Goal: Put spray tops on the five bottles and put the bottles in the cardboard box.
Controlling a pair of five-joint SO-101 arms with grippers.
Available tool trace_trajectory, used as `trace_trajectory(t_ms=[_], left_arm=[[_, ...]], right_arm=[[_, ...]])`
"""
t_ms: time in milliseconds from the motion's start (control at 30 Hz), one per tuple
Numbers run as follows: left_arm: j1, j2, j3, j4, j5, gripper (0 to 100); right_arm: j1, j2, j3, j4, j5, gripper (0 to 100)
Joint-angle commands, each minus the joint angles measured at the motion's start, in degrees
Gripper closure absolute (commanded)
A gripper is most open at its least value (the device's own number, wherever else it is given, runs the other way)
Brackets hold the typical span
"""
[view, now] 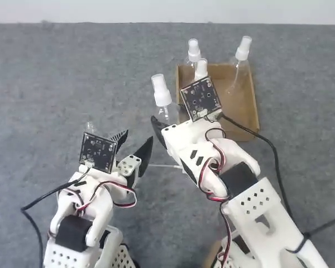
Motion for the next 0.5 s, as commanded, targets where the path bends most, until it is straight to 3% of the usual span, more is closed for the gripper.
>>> trace_trajectory(t_ms=[0, 133, 300, 467], left_arm=[[0.18, -0.79, -0.40, -1.32, -0.26, 81], [0.62, -0.79, -0.48, -1.32, -0.26, 79], [1.76, -0.79, -0.75, 0.44, 0.26, 69], [1.93, -0.79, -0.84, 0.18, 1.05, 68]], right_arm=[[0.22, -2.68, -3.96, -0.13, 0.53, 99.3], [0.22, -2.68, -3.96, -0.13, 0.44, 99.3], [0.22, -2.68, -3.96, -0.22, 0.44, 99.3], [-1.27, -2.59, -3.87, -2.86, 0.35, 99.3]])
